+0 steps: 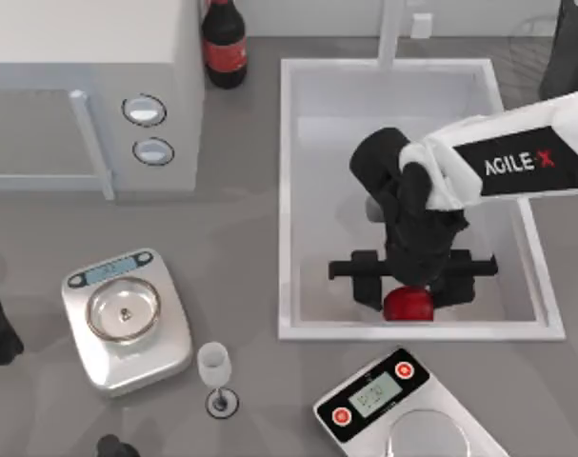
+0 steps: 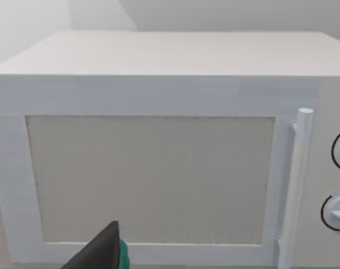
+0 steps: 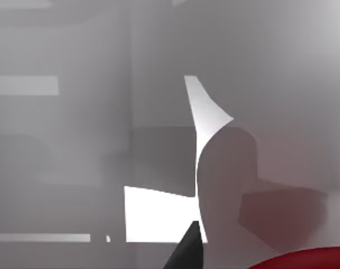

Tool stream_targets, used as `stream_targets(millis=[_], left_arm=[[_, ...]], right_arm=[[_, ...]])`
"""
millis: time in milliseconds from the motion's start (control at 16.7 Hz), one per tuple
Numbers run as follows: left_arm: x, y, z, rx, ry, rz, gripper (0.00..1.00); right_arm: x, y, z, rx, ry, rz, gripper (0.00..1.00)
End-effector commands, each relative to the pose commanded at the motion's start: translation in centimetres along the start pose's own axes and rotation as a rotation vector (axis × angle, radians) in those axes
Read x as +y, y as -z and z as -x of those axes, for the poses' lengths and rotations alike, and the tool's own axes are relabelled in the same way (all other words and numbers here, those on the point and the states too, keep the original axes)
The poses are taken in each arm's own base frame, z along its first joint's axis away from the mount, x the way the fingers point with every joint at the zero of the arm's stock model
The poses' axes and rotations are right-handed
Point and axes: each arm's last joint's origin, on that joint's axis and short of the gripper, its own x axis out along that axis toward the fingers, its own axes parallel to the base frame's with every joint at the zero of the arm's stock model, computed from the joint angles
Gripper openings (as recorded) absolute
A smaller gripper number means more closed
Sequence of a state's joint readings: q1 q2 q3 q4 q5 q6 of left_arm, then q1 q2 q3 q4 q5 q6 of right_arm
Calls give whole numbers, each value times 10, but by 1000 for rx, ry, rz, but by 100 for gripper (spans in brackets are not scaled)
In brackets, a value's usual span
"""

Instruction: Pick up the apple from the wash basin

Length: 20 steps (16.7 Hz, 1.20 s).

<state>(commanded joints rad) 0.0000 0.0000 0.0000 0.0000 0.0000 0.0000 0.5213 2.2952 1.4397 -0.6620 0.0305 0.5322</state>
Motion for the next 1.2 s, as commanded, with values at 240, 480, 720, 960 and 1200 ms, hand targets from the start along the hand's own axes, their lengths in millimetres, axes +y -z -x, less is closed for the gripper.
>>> stream_targets(millis=[240,480,720,960,1200], left_arm=[[0,0,0,0,0,0,100],[0,0,0,0,0,0,100],[0,0,0,0,0,0,100],[0,0,0,0,0,0,100],[0,0,0,0,0,0,100]], right_arm=[[9,-17,58,11,6,0,0],[8,-19,141,41,24,1,0],[-1,-10,212,22,13,0,0],[-5,-5,232,7,4,0,0],[-10,-5,232,6,3,2,0]])
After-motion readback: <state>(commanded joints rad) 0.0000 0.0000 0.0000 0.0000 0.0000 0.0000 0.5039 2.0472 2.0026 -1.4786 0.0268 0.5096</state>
